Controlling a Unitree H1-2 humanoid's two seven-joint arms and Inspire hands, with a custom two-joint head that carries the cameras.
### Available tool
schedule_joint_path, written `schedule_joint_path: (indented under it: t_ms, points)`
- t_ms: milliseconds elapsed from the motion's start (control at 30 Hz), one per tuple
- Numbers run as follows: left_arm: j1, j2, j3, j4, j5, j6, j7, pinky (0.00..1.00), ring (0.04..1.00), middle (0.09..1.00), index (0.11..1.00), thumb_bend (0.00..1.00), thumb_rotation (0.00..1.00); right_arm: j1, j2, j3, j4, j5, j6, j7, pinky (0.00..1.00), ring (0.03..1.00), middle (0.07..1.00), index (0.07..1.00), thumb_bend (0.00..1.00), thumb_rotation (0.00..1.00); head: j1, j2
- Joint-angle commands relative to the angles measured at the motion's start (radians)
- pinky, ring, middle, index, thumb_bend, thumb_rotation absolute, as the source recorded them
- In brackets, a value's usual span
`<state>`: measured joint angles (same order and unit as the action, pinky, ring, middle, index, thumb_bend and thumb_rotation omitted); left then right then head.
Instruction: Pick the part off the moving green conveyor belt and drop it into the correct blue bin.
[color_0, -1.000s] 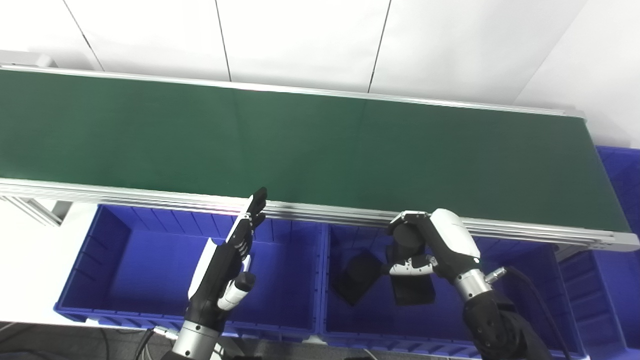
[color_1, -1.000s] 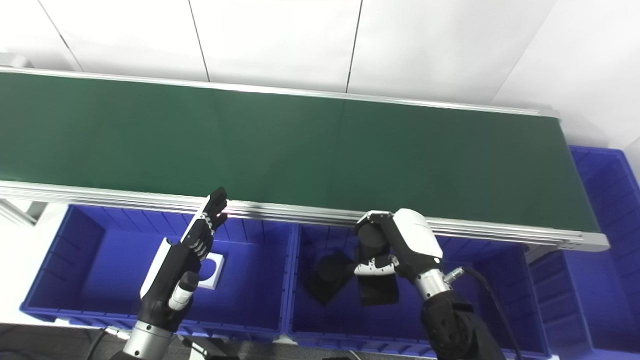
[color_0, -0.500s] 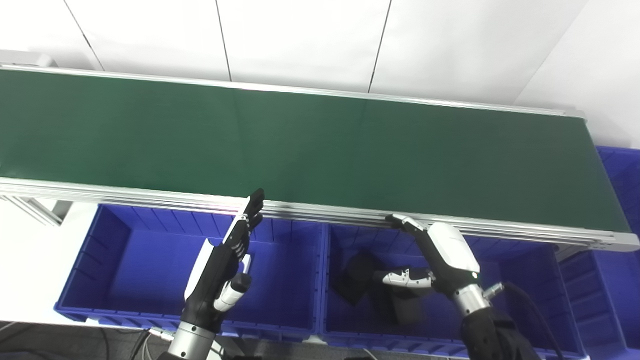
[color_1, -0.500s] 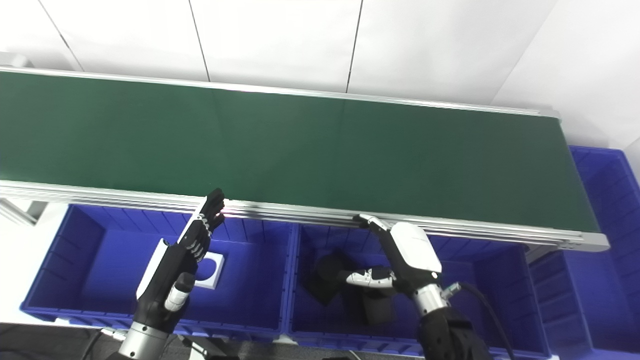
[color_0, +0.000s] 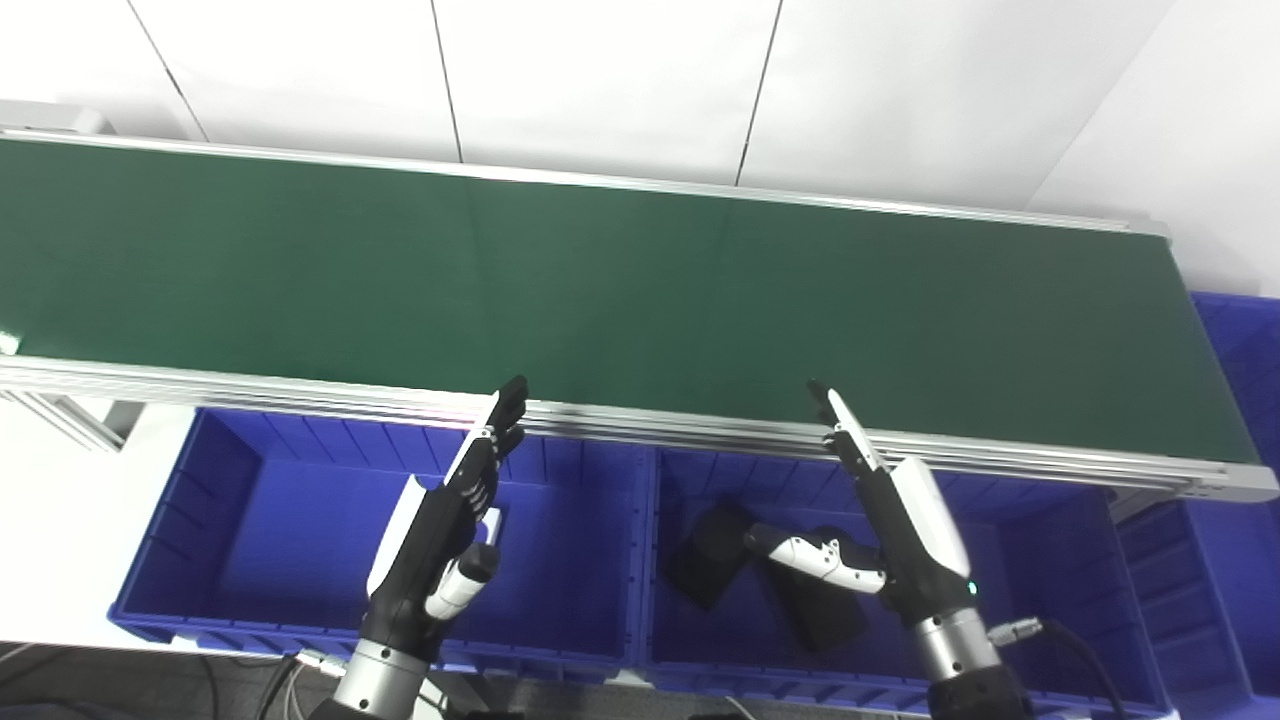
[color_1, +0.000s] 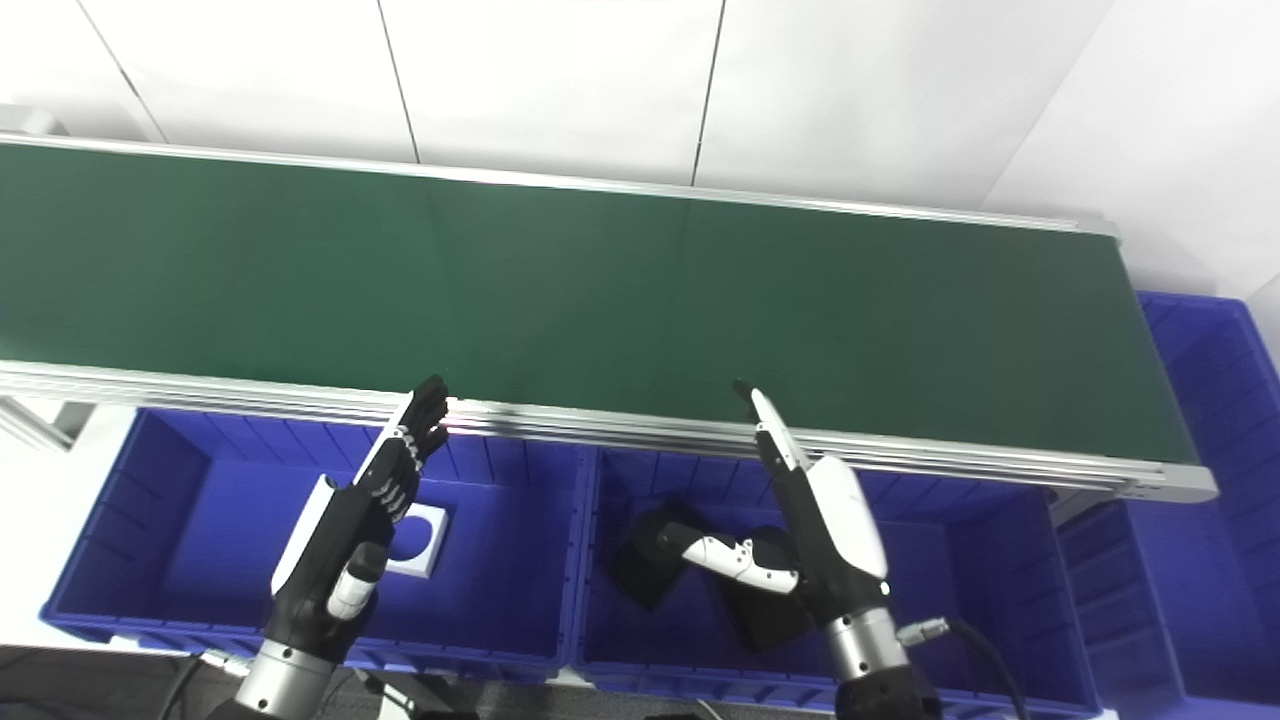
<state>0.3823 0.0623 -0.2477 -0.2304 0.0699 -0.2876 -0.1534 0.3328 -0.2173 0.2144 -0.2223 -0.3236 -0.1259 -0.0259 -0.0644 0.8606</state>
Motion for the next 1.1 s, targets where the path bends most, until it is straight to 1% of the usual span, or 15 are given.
schedule_joint_path:
  t_ms: [0, 67, 133, 200, 267, 333, 433, 533, 600, 700, 833, 933, 967, 1000, 1067]
  points:
    - [-0.017, 0.008, 0.003, -0.012, -0.007, -0.009, -0.006, 0.99, 1.0, 1.0, 0.987, 0.86, 0.97, 0.001, 0.018, -0.001, -0.039, 0.086, -0.073, 0.018, 0.87, 0.929, 0.968, 0.98, 0.88, 0.73, 0.0, 0.001]
    - [-0.023, 0.011, 0.005, -0.013, -0.009, 0.006, -0.007, 0.99, 1.0, 1.0, 0.988, 0.87, 0.97, 0.013, 0.047, 0.004, -0.03, 0.14, -0.086, 0.028, 0.87, 0.92, 0.957, 0.975, 0.9, 0.74, 0.0, -0.006]
    - [-0.029, 0.013, 0.008, -0.008, -0.009, 0.011, -0.006, 0.99, 1.0, 1.0, 0.987, 0.88, 0.96, 0.024, 0.07, 0.013, -0.023, 0.17, -0.094, 0.035, 0.88, 0.919, 0.947, 0.973, 0.91, 0.76, -0.001, -0.011]
    - [-0.035, 0.012, 0.009, 0.0, -0.01, 0.012, -0.005, 1.0, 1.0, 1.0, 0.983, 0.88, 0.95, 0.031, 0.087, 0.023, -0.015, 0.163, -0.106, 0.032, 0.89, 0.927, 0.946, 0.976, 0.92, 0.81, -0.001, -0.015]
    - [-0.039, 0.013, 0.009, 0.006, -0.01, 0.011, -0.005, 1.0, 1.0, 1.0, 0.984, 0.89, 0.95, 0.037, 0.103, 0.029, -0.002, 0.16, -0.122, 0.026, 0.88, 0.925, 0.948, 0.98, 0.93, 0.83, 0.0, -0.018]
    - [-0.043, 0.014, 0.009, 0.012, -0.007, 0.003, -0.005, 0.99, 1.0, 0.999, 0.984, 0.88, 0.95, 0.043, 0.12, 0.033, 0.011, 0.181, -0.137, 0.026, 0.89, 0.926, 0.951, 0.987, 0.92, 0.84, -0.001, -0.019]
    - [-0.046, 0.013, 0.01, 0.026, -0.002, -0.015, 0.0, 0.99, 1.0, 0.997, 0.982, 0.87, 0.96, 0.057, 0.149, 0.035, 0.032, 0.197, -0.165, 0.019, 0.93, 0.948, 0.963, 0.999, 0.92, 0.85, -0.002, -0.022]
    - [-0.049, 0.018, 0.01, 0.026, 0.006, -0.006, -0.003, 0.99, 1.0, 0.996, 0.982, 0.88, 0.96, 0.071, 0.182, 0.03, 0.077, 0.198, -0.241, -0.004, 0.95, 0.955, 0.969, 1.0, 0.89, 0.86, -0.011, -0.03]
    - [-0.05, 0.021, 0.009, 0.028, 0.006, -0.004, -0.004, 1.0, 1.0, 1.0, 0.985, 0.88, 0.97, 0.075, 0.192, 0.023, 0.097, 0.195, -0.272, -0.01, 0.97, 0.964, 0.979, 1.0, 0.89, 0.88, -0.013, -0.032]
    - [-0.053, 0.022, 0.009, 0.045, 0.0, -0.013, -0.003, 1.0, 1.0, 0.996, 0.98, 0.88, 0.96, 0.078, 0.2, 0.008, 0.118, 0.194, -0.3, -0.01, 0.98, 0.97, 0.985, 1.0, 0.87, 0.89, -0.015, -0.04]
    - [-0.055, 0.022, 0.008, 0.083, 0.003, -0.04, -0.002, 0.99, 1.0, 0.998, 0.98, 0.89, 0.96, 0.078, 0.209, -0.012, 0.158, 0.185, -0.335, -0.022, 0.99, 0.975, 0.99, 1.0, 0.85, 0.89, -0.009, -0.079]
    - [-0.057, 0.025, 0.009, 0.111, 0.0, -0.065, -0.002, 0.98, 1.0, 0.999, 0.98, 0.89, 0.96, 0.074, 0.21, -0.012, 0.182, 0.181, -0.343, -0.037, 1.0, 0.974, 0.99, 1.0, 0.84, 0.89, -0.017, -0.104]
    - [-0.058, 0.026, 0.01, 0.123, -0.004, -0.076, -0.003, 0.98, 1.0, 1.0, 0.981, 0.89, 0.96, 0.072, 0.21, -0.009, 0.191, 0.176, -0.344, -0.045, 1.0, 0.975, 0.991, 1.0, 0.84, 0.88, -0.034, -0.119]
    - [-0.059, 0.027, 0.01, 0.131, -0.006, -0.083, -0.004, 0.99, 1.0, 1.0, 0.983, 0.89, 0.95, 0.072, 0.209, -0.006, 0.198, 0.172, -0.344, -0.052, 1.0, 0.979, 0.993, 1.0, 0.84, 0.89, -0.034, -0.119]
    - [-0.06, 0.029, 0.012, 0.154, -0.019, -0.107, -0.007, 1.0, 1.0, 1.0, 0.989, 0.89, 0.95, 0.073, 0.212, 0.0, 0.215, 0.185, -0.343, -0.063, 1.0, 0.981, 0.991, 1.0, 0.85, 0.88, -0.073, -0.142]
